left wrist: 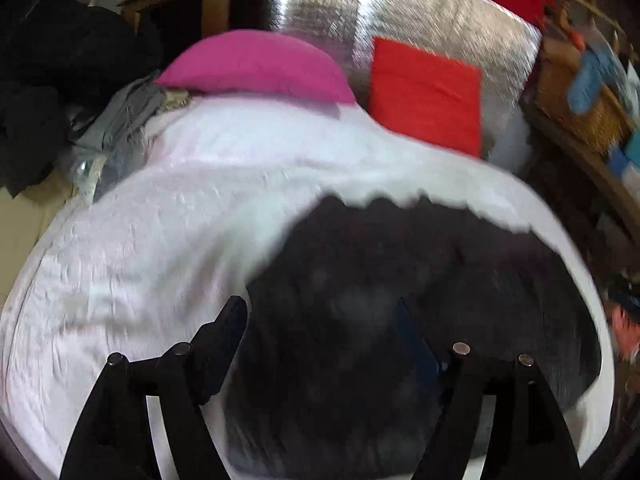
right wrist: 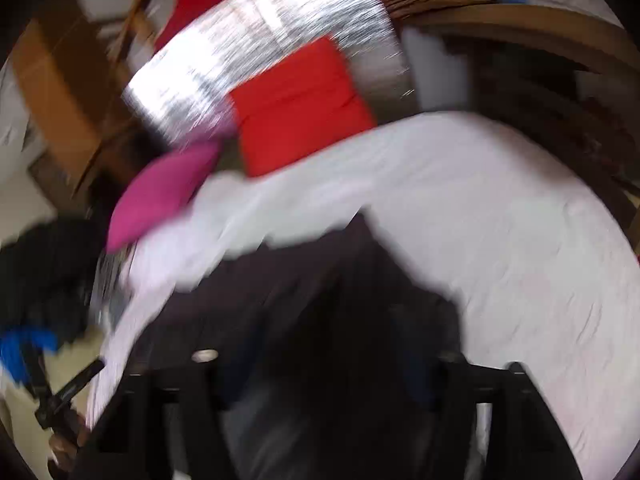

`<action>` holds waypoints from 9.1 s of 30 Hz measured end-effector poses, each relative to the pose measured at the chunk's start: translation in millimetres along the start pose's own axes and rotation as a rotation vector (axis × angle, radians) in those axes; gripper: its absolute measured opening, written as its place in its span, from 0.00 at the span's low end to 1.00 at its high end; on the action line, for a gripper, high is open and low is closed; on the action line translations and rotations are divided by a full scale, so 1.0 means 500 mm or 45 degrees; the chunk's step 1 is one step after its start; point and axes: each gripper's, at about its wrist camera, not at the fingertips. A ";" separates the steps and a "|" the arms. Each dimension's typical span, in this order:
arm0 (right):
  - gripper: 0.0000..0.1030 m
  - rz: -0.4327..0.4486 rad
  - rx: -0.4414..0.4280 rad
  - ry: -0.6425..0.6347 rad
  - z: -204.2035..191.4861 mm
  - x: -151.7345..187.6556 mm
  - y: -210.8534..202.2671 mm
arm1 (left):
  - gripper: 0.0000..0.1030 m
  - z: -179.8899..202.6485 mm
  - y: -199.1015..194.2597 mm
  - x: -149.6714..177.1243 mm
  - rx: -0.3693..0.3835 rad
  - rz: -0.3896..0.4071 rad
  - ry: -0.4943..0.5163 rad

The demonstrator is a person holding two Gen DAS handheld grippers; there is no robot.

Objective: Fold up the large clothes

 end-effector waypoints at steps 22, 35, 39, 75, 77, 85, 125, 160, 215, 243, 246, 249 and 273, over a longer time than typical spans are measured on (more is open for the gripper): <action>0.58 -0.267 0.176 -0.239 -0.172 0.052 0.265 | 0.76 0.028 0.044 0.087 -0.160 -0.052 0.142; 0.59 -0.171 0.097 -0.156 -0.112 0.073 0.057 | 0.76 0.053 -0.001 0.105 -0.154 -0.010 0.147; 0.59 -0.273 0.146 -0.098 -0.049 0.113 0.068 | 0.76 0.052 -0.047 0.086 -0.113 0.063 0.108; 0.84 0.049 0.250 0.072 0.053 0.007 0.043 | 0.81 -0.031 0.068 0.015 -0.287 -0.022 0.000; 0.91 0.077 0.233 0.044 0.039 -0.003 0.064 | 0.81 -0.017 0.054 0.015 -0.309 0.023 0.031; 0.43 -0.146 0.364 0.036 0.087 -0.006 0.220 | 0.81 0.014 0.095 0.020 -0.397 0.012 0.136; 0.52 -0.266 -0.059 -0.056 -0.038 0.060 0.082 | 0.81 0.060 0.067 0.027 -0.287 0.000 0.141; 0.51 -0.219 -0.154 -0.025 -0.071 0.128 0.025 | 0.81 -0.009 -0.080 0.056 -0.366 0.218 0.128; 0.66 -0.194 -0.065 0.548 0.294 0.064 0.049 | 0.85 -0.150 0.100 0.071 0.276 -0.341 -0.361; 0.73 -0.239 -0.143 0.350 0.201 0.062 0.075 | 0.63 -0.012 0.074 0.050 -0.051 -0.109 0.054; 0.73 -0.246 -0.164 0.379 0.216 0.064 0.090 | 0.63 -0.008 0.070 0.049 -0.067 -0.093 0.075; 0.73 -0.273 -0.198 0.427 0.233 0.066 0.116 | 0.64 -0.009 0.067 0.051 -0.067 -0.093 0.094; 0.54 -0.344 -0.449 0.402 0.208 0.048 0.185 | 0.76 -0.038 0.153 -0.015 0.598 -0.273 -0.152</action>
Point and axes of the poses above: each gripper's, at about its wrist camera, not at the fingertips, and y roughly the way its jaws point, z to its right, x to its underside, and after that the axes turned 3 degrees about -x, right-handed
